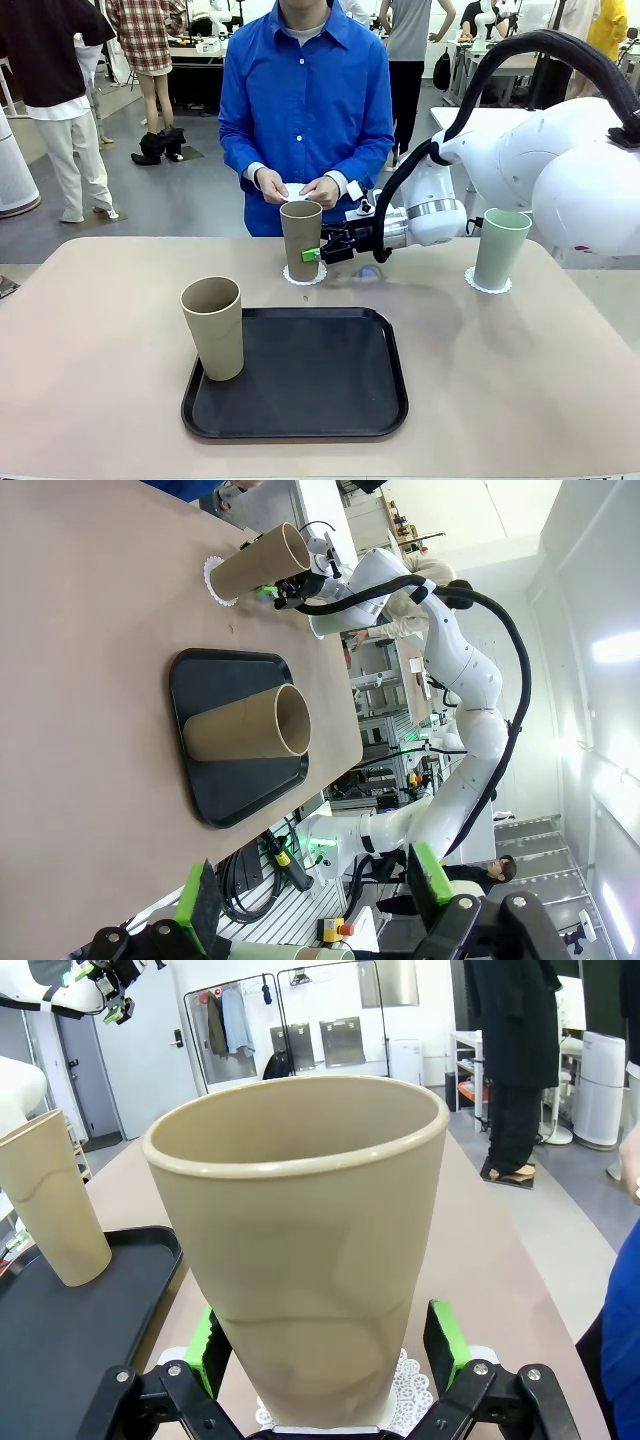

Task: Place coasters on the table and set cups on them.
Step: Take one Reusable plastic cup from the Flat Tray and place it on a coaster set by the human.

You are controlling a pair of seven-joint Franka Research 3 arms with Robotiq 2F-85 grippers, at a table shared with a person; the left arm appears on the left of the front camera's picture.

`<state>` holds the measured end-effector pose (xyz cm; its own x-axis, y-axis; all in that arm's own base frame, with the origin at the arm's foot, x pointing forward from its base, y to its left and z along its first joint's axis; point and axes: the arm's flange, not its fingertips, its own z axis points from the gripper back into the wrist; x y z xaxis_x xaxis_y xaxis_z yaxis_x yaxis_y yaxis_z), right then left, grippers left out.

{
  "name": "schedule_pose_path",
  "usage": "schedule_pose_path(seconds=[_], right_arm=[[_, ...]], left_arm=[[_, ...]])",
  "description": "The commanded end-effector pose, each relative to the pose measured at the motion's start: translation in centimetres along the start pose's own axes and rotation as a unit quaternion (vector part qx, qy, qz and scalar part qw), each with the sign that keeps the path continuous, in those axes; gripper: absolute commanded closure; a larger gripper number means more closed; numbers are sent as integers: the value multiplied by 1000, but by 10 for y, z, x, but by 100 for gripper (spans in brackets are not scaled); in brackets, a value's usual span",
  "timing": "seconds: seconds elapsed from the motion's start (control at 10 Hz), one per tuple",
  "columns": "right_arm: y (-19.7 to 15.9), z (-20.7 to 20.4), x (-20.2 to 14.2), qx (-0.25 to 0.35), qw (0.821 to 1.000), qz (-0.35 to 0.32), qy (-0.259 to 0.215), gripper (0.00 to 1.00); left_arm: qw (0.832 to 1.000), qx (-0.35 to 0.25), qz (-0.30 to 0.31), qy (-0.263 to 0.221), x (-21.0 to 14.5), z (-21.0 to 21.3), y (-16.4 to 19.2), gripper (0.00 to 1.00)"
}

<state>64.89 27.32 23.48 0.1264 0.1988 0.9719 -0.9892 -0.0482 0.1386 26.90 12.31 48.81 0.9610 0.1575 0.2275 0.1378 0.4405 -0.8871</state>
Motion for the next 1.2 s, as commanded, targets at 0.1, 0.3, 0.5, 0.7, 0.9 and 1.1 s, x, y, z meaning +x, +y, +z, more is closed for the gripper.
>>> schedule_pose_path(seconds=[0.1,0.3,0.5,0.7,0.9,1.1], right_arm=[[-10,0,-1,11,1000,-3,14,0],[-10,1,-1,13,1000,-5,16,0],[-10,3,-1,20,1000,-7,21,0],[-9,6,-3,25,999,-10,25,0],[-10,12,-4,18,999,-9,32,0],[-9,17,-4,14,999,-6,36,0]], left_arm=[[1000,-11,-6,-3,0,1,-1,0],[1000,-11,-6,-3,0,1,-1,0],[1000,-11,-6,-3,0,1,-1,0],[1000,-11,-6,-3,0,1,-1,0],[1000,-11,-6,-3,0,1,-1,0],[1000,-11,-6,-3,0,1,-1,0]])
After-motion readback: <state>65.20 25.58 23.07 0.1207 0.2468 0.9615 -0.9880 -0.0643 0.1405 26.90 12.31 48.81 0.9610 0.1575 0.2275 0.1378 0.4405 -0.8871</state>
